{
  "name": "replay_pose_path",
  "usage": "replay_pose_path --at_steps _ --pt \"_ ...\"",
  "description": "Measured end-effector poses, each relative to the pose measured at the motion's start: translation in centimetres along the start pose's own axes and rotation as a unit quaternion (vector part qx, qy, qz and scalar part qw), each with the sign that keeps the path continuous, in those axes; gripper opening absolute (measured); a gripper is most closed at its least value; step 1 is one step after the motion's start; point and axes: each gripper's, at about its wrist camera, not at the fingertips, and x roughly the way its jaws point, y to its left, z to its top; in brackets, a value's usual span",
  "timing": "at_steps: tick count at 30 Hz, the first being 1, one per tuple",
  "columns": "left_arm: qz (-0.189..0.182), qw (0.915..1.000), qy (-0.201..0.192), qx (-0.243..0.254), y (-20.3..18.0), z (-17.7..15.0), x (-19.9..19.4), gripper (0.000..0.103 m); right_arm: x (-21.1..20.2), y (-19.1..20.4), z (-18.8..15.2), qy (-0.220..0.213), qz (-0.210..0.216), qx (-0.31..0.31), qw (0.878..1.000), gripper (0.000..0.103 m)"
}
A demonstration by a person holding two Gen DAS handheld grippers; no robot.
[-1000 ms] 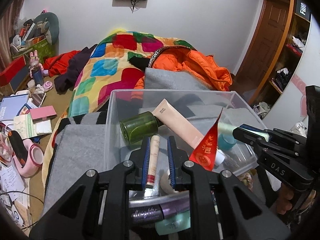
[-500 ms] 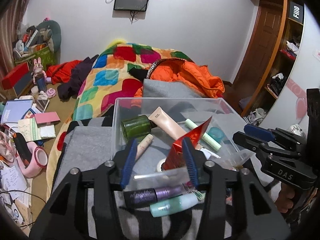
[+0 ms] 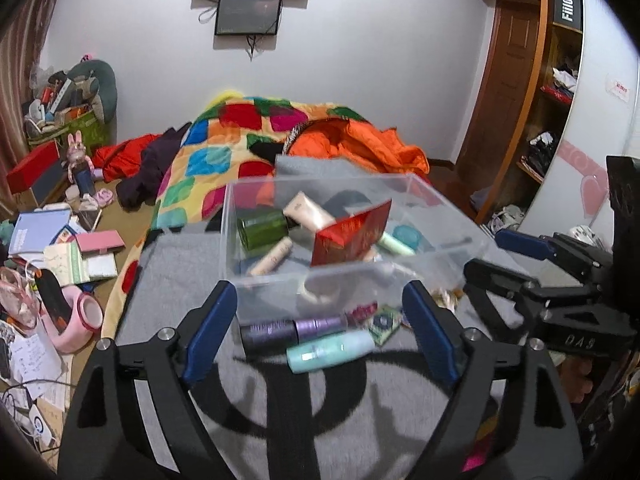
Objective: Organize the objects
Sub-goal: 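Grasp the braided rope bracelet with the right gripper while the left gripper grasps the mint bottle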
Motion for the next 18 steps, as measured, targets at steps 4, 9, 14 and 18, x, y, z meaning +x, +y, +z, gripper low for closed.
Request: replay_pose_path --at_steps 4,9,14,18 --pt "0.004 0.9995 0.030 0.001 0.2 -1.8 1.3 0.086 0.1 -1.0 -1.5 0.015 -0.008 0.015 1.000 0.068" --pt "-0.002 0.9968 0.080 0.000 0.5 -3.8 3.8 0.086 0.8 -2.5 -3.5 0.043 -0.015 0.039 0.998 0.068" --pt "-0.008 0.9938 0.111 0.002 -0.1 -4.6 5.8 0.088 2.3 -3.2 -5.0 0.072 -0.019 0.057 0.996 0.068" --pt "-0.013 0.9923 0.123 0.004 -0.9 -4.3 6.8 0.091 3.7 -3.2 -5.6 0.096 -0.008 0.071 0.993 0.060"
